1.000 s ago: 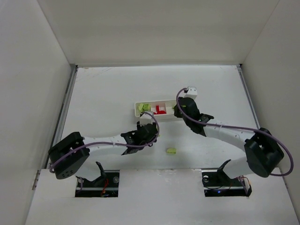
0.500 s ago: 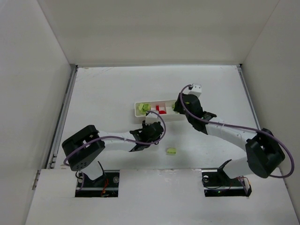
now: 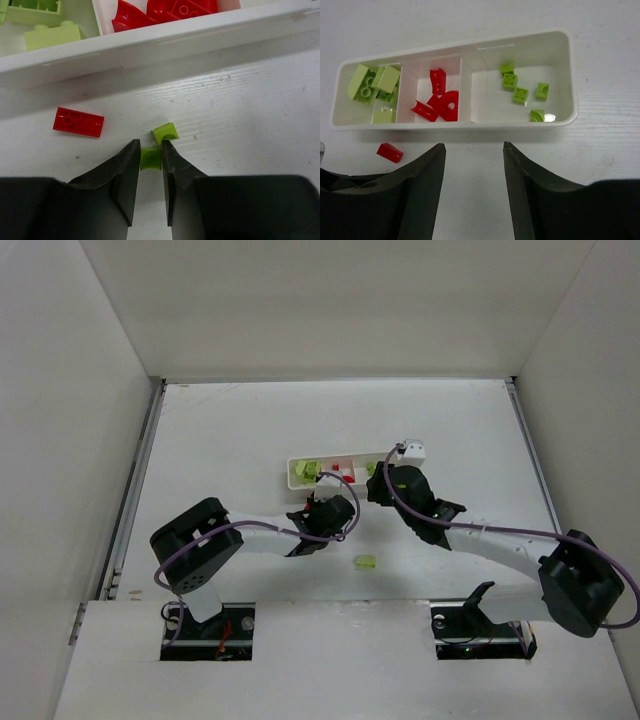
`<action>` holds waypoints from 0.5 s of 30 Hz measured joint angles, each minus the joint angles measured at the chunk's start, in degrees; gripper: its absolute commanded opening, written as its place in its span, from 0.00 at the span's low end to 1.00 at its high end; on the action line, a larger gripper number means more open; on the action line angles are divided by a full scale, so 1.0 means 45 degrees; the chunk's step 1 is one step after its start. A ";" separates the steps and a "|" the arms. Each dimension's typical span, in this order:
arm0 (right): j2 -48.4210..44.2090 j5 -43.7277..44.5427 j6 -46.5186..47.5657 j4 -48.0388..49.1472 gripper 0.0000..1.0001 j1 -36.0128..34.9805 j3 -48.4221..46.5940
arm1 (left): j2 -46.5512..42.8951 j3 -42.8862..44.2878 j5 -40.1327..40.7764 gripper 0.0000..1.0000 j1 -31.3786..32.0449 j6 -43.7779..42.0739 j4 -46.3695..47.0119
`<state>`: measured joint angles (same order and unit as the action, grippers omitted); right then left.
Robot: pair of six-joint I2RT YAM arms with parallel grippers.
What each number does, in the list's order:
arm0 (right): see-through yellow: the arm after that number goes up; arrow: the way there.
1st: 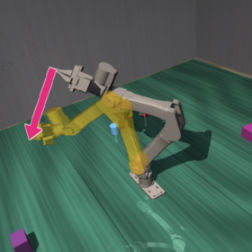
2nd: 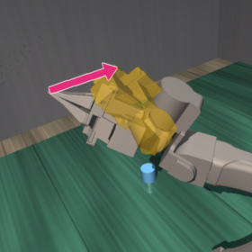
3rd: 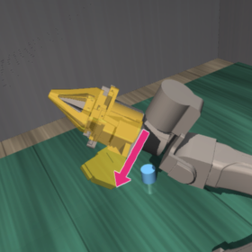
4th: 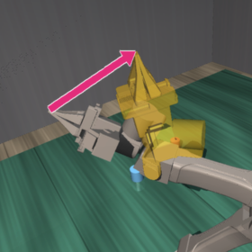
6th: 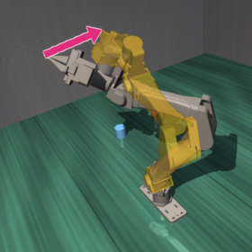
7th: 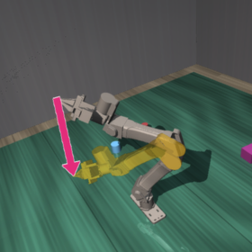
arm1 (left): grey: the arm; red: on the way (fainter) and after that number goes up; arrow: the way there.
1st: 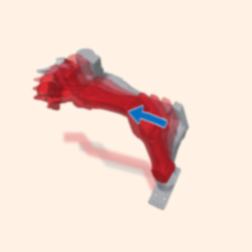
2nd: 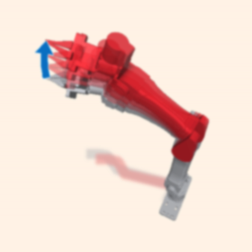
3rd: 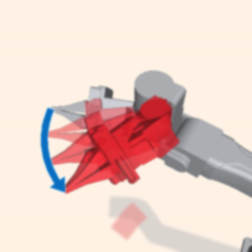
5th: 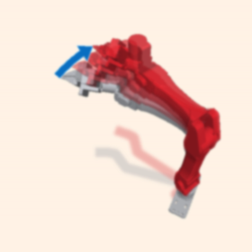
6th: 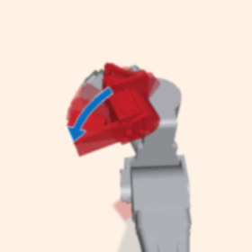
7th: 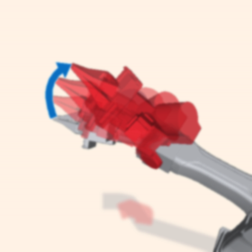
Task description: Sort the legos into containers by color
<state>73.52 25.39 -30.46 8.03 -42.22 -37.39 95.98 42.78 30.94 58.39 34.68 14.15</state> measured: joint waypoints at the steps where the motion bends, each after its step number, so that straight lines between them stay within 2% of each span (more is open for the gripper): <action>1: 0.0000 -0.0029 0.0005 0.0029 0.55 -0.0058 0.0000 | 0.0005 0.0000 0.0019 0.17 -0.0010 -0.0024 -0.0010; 8: -0.0631 -0.0044 -0.0131 0.0097 0.56 0.0078 0.0529 | -0.0257 0.0000 0.0136 0.13 0.0034 -0.0034 -0.0520; 15: -0.1588 0.0199 -0.0680 0.0126 0.57 0.0277 0.1423 | -0.2118 0.0209 0.0131 0.13 0.0238 -0.0117 -0.1321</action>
<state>66.37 26.28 -33.52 8.60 -40.97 -30.98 86.46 43.72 31.53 59.46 34.15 8.21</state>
